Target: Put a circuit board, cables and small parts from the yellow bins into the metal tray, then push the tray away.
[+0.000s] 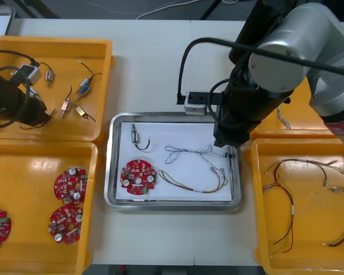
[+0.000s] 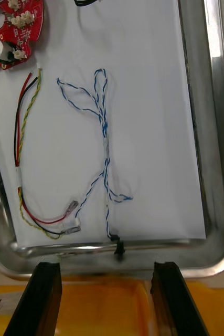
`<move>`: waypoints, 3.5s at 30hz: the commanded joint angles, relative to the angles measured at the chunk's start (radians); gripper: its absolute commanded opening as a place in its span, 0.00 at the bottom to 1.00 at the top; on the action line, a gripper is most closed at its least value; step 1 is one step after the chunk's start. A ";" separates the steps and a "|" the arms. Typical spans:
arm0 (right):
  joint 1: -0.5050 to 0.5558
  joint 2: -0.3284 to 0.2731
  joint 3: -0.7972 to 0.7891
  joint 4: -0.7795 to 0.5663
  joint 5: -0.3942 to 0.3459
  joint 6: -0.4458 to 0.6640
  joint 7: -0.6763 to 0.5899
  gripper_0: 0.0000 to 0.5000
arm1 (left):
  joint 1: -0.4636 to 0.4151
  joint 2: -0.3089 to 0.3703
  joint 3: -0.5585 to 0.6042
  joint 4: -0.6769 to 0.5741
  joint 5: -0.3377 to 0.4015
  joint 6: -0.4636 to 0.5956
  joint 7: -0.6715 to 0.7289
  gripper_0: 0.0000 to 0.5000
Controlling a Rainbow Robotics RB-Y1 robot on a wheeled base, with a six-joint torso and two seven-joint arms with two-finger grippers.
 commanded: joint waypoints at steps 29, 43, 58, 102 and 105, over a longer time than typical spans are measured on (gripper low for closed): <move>0.245 -0.330 -0.336 -0.324 -0.053 0.088 -0.730 1.00 | -0.046 0.048 -0.117 0.040 -0.016 -0.105 -0.133 1.00; 0.472 -0.339 -0.603 -0.385 -0.070 0.088 -0.813 1.00 | -0.131 0.070 -0.117 0.124 0.033 -0.055 -0.130 1.00; 0.619 -0.385 -0.669 -0.431 -0.021 0.088 -1.021 1.00 | -0.161 0.068 -0.153 0.185 0.032 -0.063 -0.133 1.00; 0.669 -0.388 -0.712 -0.431 -0.044 0.088 -1.011 1.00 | -0.180 -0.038 -0.193 0.185 -0.077 -0.067 -0.115 0.90; 0.669 -0.388 -0.712 -0.431 -0.044 0.088 -1.011 1.00 | -0.180 -0.038 -0.196 0.185 -0.077 -0.070 -0.113 0.62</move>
